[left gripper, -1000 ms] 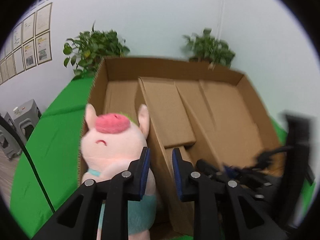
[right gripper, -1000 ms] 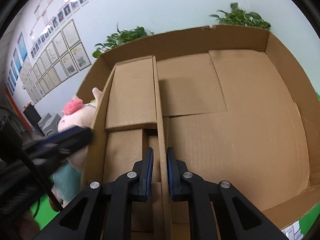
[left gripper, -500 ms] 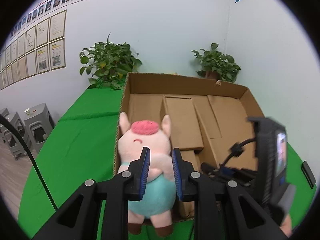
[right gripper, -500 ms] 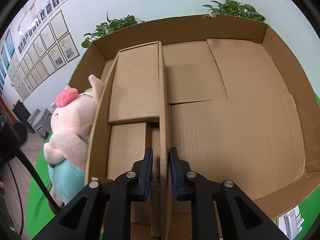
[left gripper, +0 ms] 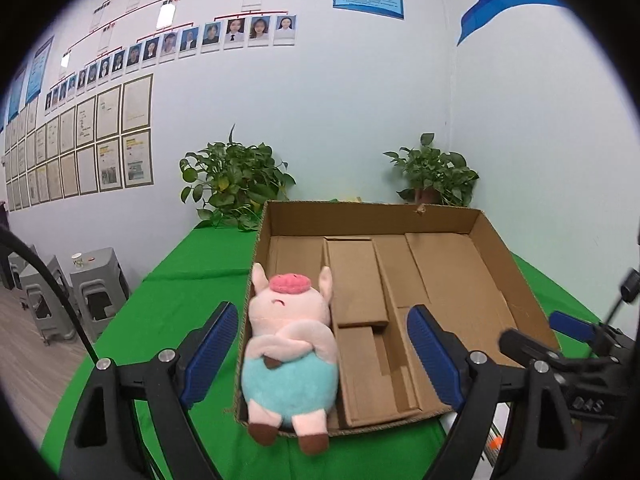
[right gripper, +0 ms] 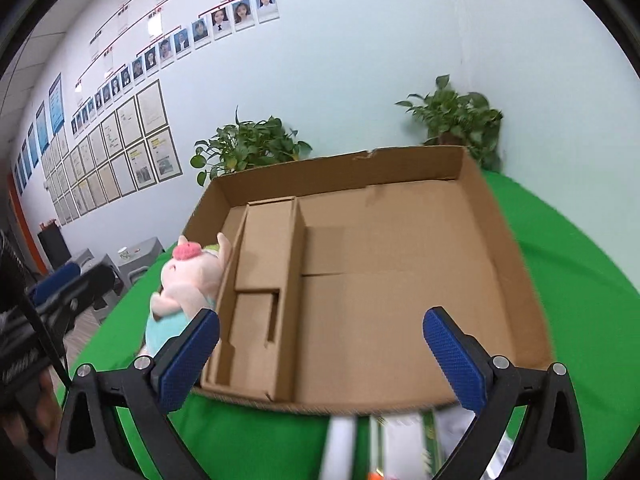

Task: Organize objects
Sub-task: 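Open both tools and withdraw from the tray box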

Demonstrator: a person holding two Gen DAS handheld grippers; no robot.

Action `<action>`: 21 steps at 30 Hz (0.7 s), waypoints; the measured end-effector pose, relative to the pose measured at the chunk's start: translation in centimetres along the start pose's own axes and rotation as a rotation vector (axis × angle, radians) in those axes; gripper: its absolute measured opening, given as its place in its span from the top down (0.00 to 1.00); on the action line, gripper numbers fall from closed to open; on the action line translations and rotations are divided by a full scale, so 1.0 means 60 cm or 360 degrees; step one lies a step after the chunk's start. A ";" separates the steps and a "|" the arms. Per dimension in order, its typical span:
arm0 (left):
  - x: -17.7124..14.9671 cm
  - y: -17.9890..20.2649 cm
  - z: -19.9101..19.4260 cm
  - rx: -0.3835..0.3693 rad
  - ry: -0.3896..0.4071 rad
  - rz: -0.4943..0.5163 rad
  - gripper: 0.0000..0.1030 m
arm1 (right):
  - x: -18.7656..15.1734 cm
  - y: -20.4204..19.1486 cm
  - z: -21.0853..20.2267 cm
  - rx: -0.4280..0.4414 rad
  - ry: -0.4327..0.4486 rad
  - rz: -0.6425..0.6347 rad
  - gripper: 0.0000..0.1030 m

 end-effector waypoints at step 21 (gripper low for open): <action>-0.115 0.043 0.002 -0.0326 -0.0539 -0.0063 0.16 | -0.215 0.006 -0.195 0.0408 -0.0179 -0.0105 0.01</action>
Point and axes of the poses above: each gripper's, at about its wrist camera, not at the fingertips, and z roughly the way its jaws point, y to its right, x to its top, the point moved 2 cm from there along z, roughly the way its jaws point, and after that the axes turned 14 degrees about -z, right-handed, at the moved point
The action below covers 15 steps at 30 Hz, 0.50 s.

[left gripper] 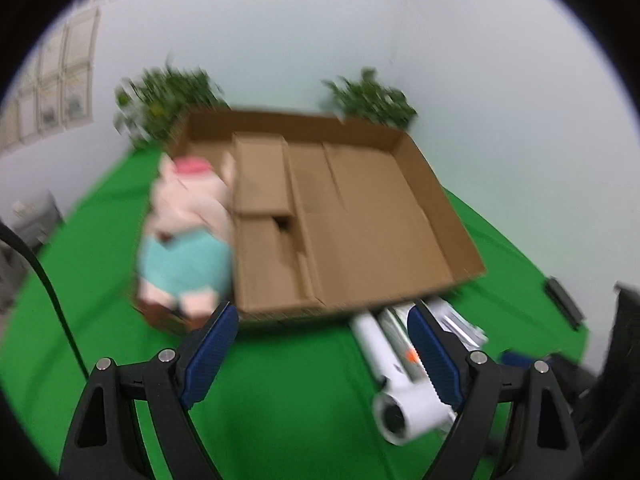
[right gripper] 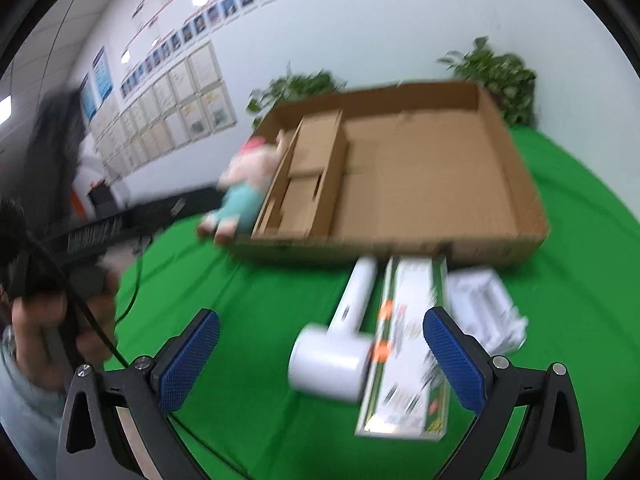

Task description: Organize objects

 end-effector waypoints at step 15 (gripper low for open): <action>-0.087 0.010 0.173 -0.0449 -0.0853 -0.0078 0.22 | -0.062 -0.014 0.064 0.0094 -0.0197 0.0032 0.23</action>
Point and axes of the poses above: each gripper's, at about its wrist camera, not at the fingertips, and z roughly the way its jaws point, y to its right, x to its top, the point moved 2 cm from there along z, roughly the way its jaws point, and after that the axes turned 14 degrees about -z, right-handed, at the moved point
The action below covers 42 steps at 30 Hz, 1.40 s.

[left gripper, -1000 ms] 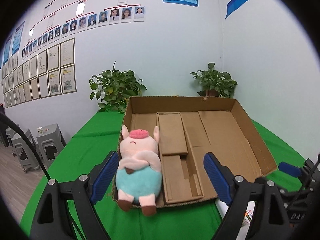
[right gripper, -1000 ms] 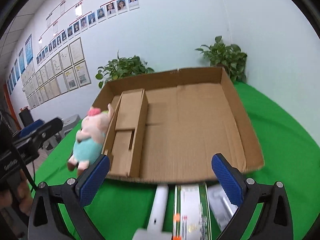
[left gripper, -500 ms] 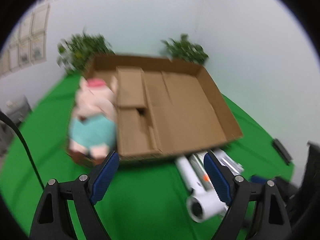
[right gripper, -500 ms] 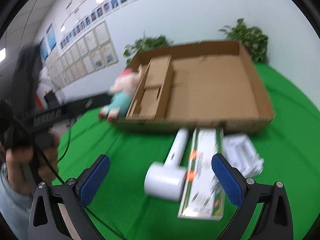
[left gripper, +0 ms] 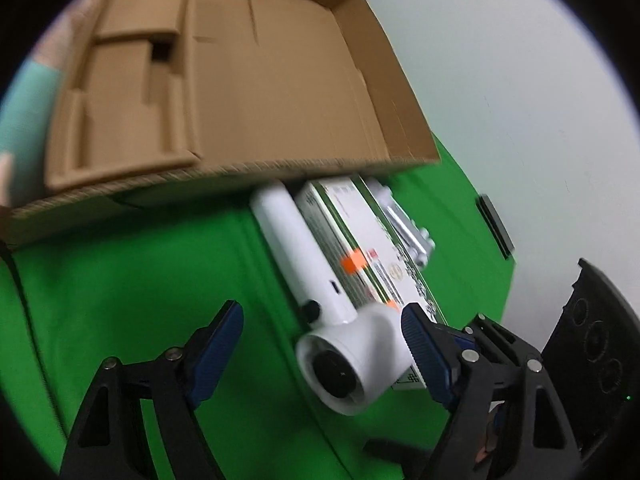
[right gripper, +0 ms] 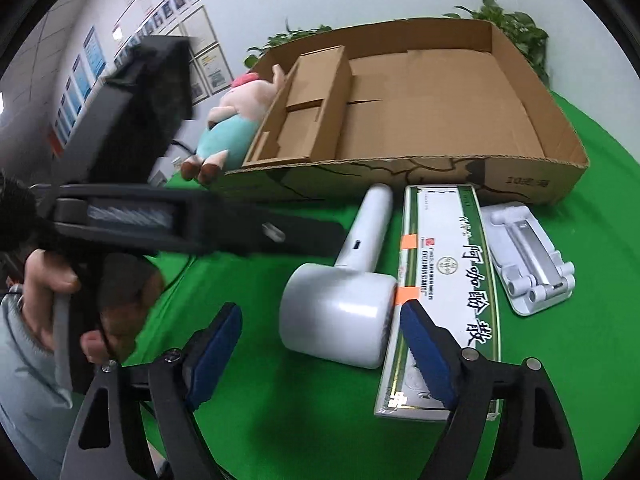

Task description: Organize objects

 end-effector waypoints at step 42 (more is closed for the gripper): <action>-0.118 0.048 0.041 -0.0089 -0.0234 -0.0278 0.38 | -0.077 -0.041 -0.047 0.0096 -0.0197 0.0073 0.33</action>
Point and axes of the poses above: each gripper's, at about its wrist camera, not at the fingertips, and z roughly the way its jaws point, y to its right, x to its top, the point moved 2 cm from there along z, roughly the way its jaws point, and after that the axes turned 14 degrees about -z, right-handed, at the moved point
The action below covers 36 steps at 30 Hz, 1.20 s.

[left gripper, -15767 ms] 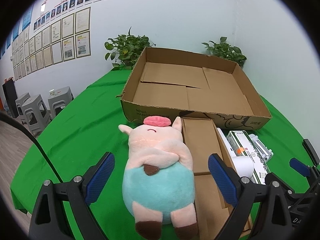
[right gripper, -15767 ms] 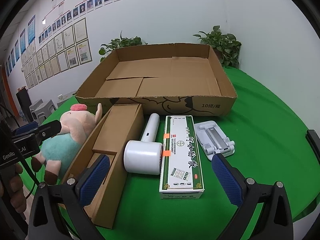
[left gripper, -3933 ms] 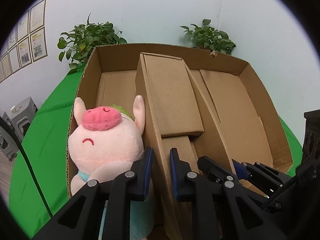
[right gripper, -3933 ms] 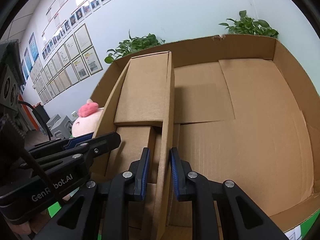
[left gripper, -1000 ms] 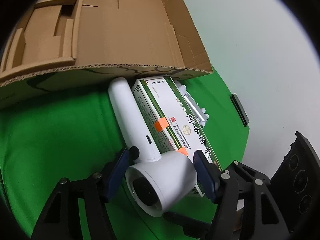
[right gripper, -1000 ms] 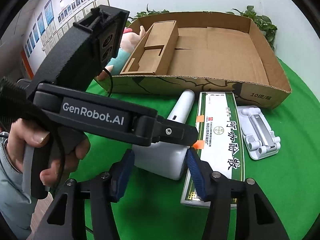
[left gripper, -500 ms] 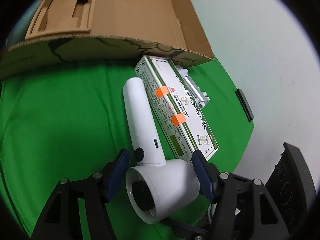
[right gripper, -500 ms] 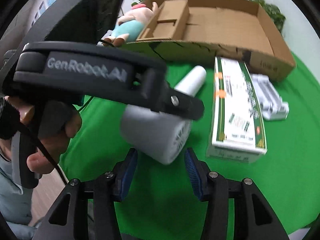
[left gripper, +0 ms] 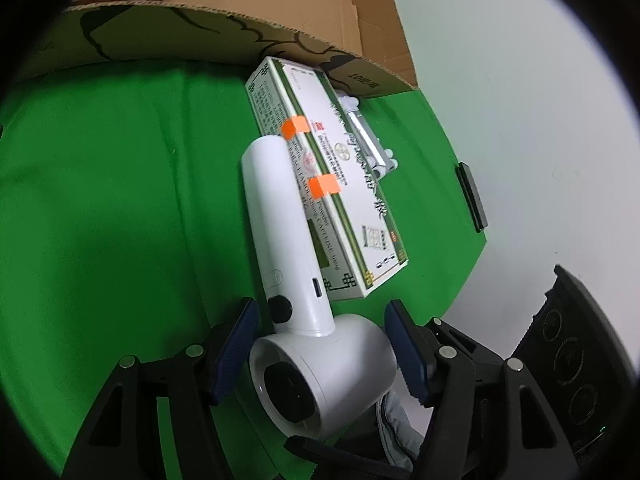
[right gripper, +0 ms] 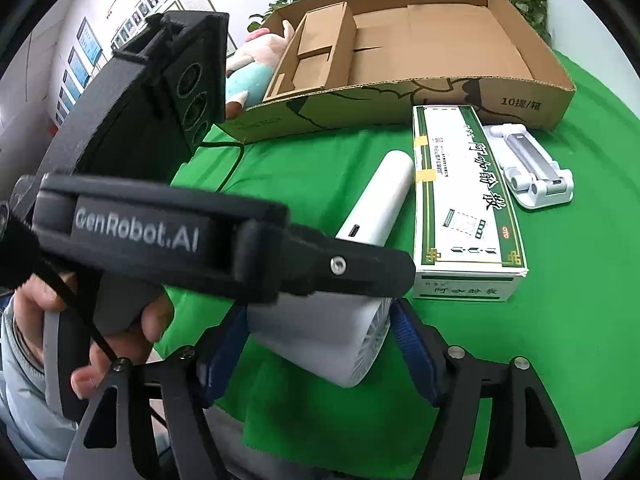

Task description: Organize objects

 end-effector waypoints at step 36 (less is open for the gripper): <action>0.019 0.031 0.018 0.0018 0.0176 0.0088 0.67 | -0.011 -0.022 -0.017 -0.0171 -0.0017 -0.0161 0.42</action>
Point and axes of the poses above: each gripper's, at about its wrist camera, not at the fingertips, and z roughly the way its jaws point, y to its right, x to its top, the point moved 2 cm from there along z, roughly the way its jaws point, and after that the axes turned 14 degrees about -z, right-handed, at the moved point
